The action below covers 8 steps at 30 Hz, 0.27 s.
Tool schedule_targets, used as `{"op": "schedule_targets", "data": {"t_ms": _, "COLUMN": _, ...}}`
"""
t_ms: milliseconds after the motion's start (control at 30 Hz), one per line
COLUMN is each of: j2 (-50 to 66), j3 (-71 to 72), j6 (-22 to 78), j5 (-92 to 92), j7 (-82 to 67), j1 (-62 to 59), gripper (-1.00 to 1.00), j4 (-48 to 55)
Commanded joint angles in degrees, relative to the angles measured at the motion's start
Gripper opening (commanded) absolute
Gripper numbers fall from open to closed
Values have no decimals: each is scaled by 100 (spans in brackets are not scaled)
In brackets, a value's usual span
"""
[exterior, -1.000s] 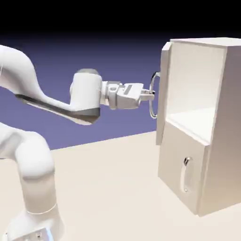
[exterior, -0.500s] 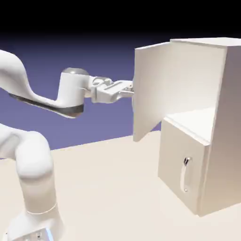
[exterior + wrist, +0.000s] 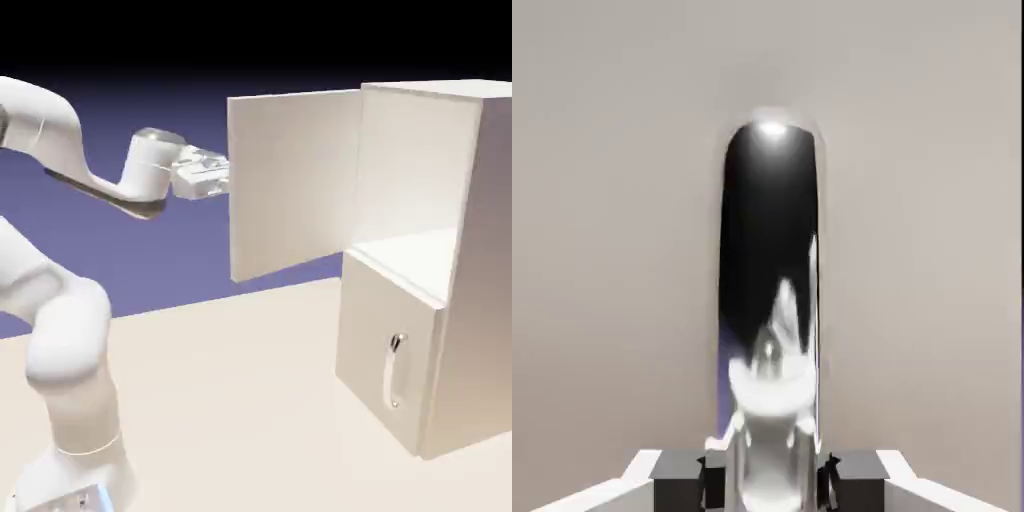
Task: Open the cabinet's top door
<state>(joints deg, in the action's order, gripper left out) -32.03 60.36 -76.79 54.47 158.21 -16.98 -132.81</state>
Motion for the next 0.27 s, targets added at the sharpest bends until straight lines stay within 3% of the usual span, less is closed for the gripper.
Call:
{"op": "schedule_targets", "data": {"t_ms": 0, "j2": 118, "j3": 208, "j6": 202, "j5": -55, "j7": 39, "j1": -181, "gripper": -100, "j4": 167}}
{"op": "schedule_targets", "data": {"t_ms": 233, "j2": 613, "j3": 1654, "j6": 1193, "j5": -332, "j7": 212, "j1": -1562, "gripper": -100, "j4": 1119}}
